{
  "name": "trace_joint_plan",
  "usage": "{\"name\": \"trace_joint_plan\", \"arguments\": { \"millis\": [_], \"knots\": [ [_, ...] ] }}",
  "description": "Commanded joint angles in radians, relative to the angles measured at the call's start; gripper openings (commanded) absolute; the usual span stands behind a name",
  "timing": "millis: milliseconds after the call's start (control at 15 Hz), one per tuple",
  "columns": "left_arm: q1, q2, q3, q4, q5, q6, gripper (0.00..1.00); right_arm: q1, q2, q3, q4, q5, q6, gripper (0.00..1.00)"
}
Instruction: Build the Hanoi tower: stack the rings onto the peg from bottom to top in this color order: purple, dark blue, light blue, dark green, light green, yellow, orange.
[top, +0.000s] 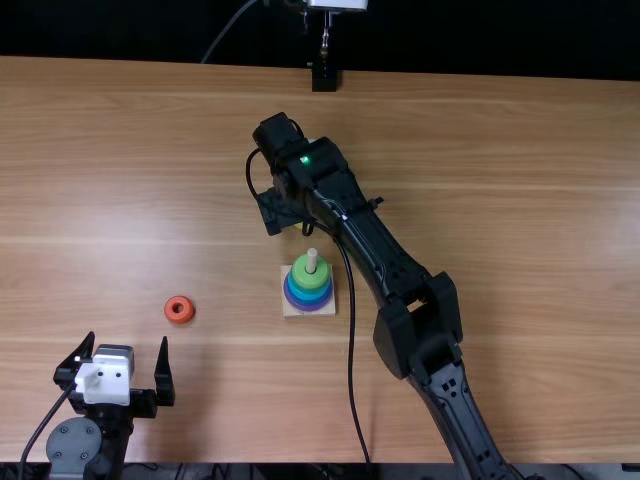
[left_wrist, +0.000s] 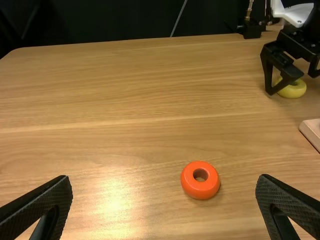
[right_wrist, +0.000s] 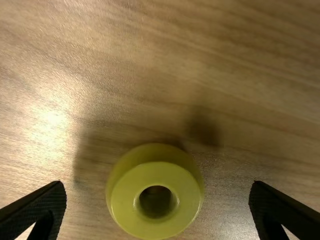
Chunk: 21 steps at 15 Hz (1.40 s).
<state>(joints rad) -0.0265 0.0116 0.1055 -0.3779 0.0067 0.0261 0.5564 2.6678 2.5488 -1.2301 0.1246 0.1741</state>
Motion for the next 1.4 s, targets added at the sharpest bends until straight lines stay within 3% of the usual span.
{"name": "trace_joint_plan", "arguments": {
  "millis": [0, 133, 400, 600, 667, 1067, 1333],
  "knots": [
    [-0.001, -0.012, -0.105, -0.081, 0.003, 0.011, 1.00, 0.014, 0.044, 0.033, -0.001, 0.004, 0.006, 0.71],
    [-0.001, -0.012, -0.105, -0.081, 0.003, 0.011, 1.00, 0.014, 0.044, 0.033, -0.002, 0.004, 0.006, 0.50],
    [-0.001, -0.012, -0.105, -0.081, 0.003, 0.011, 1.00, 0.014, 0.046, 0.025, -0.015, 0.004, 0.001, 0.43],
    [-0.003, -0.012, -0.105, -0.081, 0.003, 0.011, 1.00, 0.014, 0.046, 0.027, -0.015, 0.004, 0.001, 0.07],
    [-0.001, -0.012, -0.105, -0.081, 0.003, 0.011, 1.00, 0.014, 0.046, 0.025, -0.015, 0.004, -0.001, 0.00],
    [-0.003, -0.012, -0.105, -0.079, 0.003, 0.011, 1.00, 0.013, 0.027, 0.030, -0.015, 0.004, -0.003, 0.00],
    [-0.003, -0.012, -0.105, -0.081, 0.003, 0.011, 1.00, 0.005, -0.080, 0.031, -0.047, 0.006, -0.005, 0.00]
  ]
}}
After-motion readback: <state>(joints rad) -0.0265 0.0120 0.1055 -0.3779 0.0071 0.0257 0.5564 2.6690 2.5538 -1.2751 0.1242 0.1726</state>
